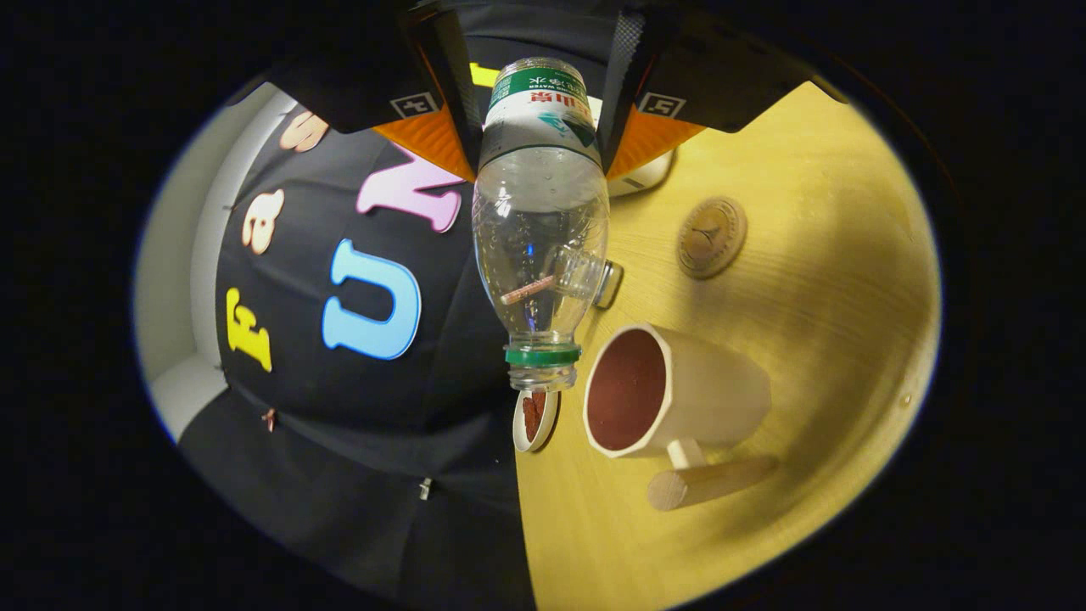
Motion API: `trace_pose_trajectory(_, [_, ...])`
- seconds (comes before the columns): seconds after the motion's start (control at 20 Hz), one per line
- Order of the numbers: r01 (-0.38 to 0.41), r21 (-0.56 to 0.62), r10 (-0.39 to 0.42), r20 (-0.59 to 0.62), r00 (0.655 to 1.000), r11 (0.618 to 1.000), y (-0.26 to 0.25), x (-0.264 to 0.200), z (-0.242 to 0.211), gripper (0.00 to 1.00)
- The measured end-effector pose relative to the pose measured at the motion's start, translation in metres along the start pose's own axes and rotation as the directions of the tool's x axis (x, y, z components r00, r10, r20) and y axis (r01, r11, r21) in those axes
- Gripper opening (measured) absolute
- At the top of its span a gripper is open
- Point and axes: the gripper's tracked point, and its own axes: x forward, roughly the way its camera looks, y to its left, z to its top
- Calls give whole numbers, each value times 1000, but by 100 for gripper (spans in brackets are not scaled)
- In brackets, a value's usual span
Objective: Take the bottle from table, then pour the juice into the cup, finally place the bottle on the coaster
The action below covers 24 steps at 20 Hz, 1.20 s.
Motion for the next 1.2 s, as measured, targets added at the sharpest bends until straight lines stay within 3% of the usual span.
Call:
trace_pose_trajectory(0.2, [-17, 283, 13, 17, 1000, 959, 10, -10, 11, 70])
trace_pose_trajectory(0.35, [-25, 477, 9, 35, 999, 878, 5, -10, 17, 70])
trace_pose_trajectory(0.45, [-47, 593, 19, 54, 998, 804, 3, -9, 21, 70])
trace_pose_trajectory(0.65, [-107, 784, -2, 137, 991, 611, -18, -10, 34, 70])
trace_pose_trajectory(0.8, [-178, 881, -24, 209, 978, 438, -39, -13, 42, 70])
trace_pose_trajectory(0.95, [-258, 935, -83, 285, 955, 242, -65, -18, 44, 70])
trace_pose_trajectory(1.1, [-291, 954, -128, 297, 946, 64, -81, -10, 30, 71])
trace_pose_trajectory(1.2, [-295, 955, -149, 287, 946, -32, -90, -2, 13, 72])
